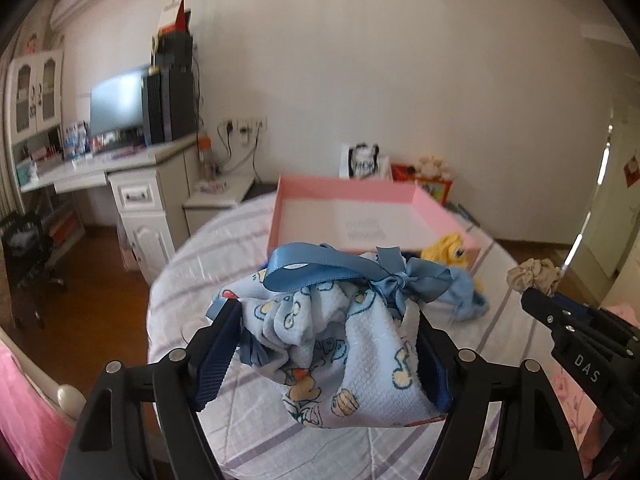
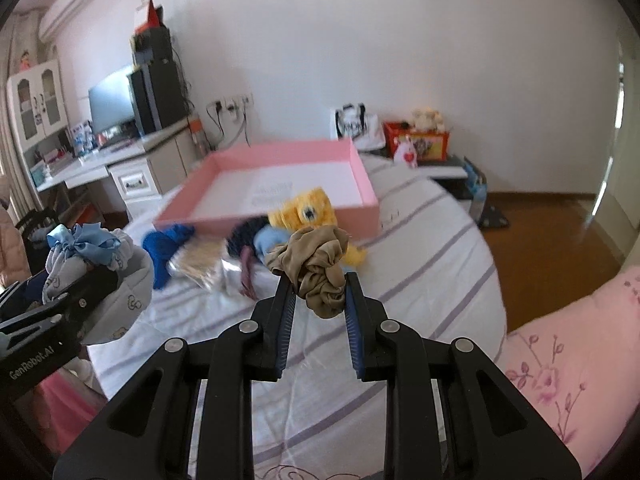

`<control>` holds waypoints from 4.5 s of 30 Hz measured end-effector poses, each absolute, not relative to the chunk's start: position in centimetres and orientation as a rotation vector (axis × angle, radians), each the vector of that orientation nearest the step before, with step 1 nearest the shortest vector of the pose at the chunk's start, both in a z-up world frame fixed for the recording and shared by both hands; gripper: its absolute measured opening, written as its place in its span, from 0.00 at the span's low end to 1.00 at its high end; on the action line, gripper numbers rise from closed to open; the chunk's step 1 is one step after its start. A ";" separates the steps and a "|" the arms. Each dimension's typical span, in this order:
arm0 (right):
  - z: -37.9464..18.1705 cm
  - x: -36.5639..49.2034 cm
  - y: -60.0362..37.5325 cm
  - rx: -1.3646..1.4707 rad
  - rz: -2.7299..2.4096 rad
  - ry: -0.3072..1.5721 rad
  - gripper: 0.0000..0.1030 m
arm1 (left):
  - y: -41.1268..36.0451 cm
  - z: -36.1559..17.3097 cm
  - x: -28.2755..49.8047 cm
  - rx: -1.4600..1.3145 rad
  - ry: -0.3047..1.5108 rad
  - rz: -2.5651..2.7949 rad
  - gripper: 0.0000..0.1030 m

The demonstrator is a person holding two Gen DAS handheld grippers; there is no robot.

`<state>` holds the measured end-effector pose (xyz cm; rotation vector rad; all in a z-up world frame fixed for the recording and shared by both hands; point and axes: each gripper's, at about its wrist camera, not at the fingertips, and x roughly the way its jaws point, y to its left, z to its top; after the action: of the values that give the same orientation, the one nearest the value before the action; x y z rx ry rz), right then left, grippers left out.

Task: Organize soft objects
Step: 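Lift the cloth bag and scrunchie up with both tools, then lower both held items into the pink tray and open both tools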

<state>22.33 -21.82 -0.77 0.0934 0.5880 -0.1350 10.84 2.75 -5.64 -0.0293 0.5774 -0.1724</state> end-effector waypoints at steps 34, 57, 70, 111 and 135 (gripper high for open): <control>8.2 14.5 -16.5 -0.007 -0.063 0.235 0.25 | 5.4 -3.7 -4.9 -0.018 0.208 -0.171 0.73; 7.7 15.4 -16.8 -0.014 -0.086 0.259 0.25 | 4.4 -2.4 -2.9 -0.014 0.241 -0.161 0.73; 6.2 17.3 -16.9 -0.018 -0.078 0.317 0.25 | 4.3 -2.3 -1.3 -0.014 0.281 -0.169 0.73; -0.4 38.7 -21.3 0.025 -0.107 0.618 0.25 | -2.9 0.3 31.6 0.024 0.583 -0.188 0.73; -4.3 43.9 -21.9 -0.006 -0.163 0.766 0.71 | -4.3 -3.0 47.9 0.048 0.698 -0.181 1.00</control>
<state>43.88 -21.90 -4.34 -0.0058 0.7664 -0.1630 47.93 -4.29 -3.00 0.0480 0.6981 -0.1805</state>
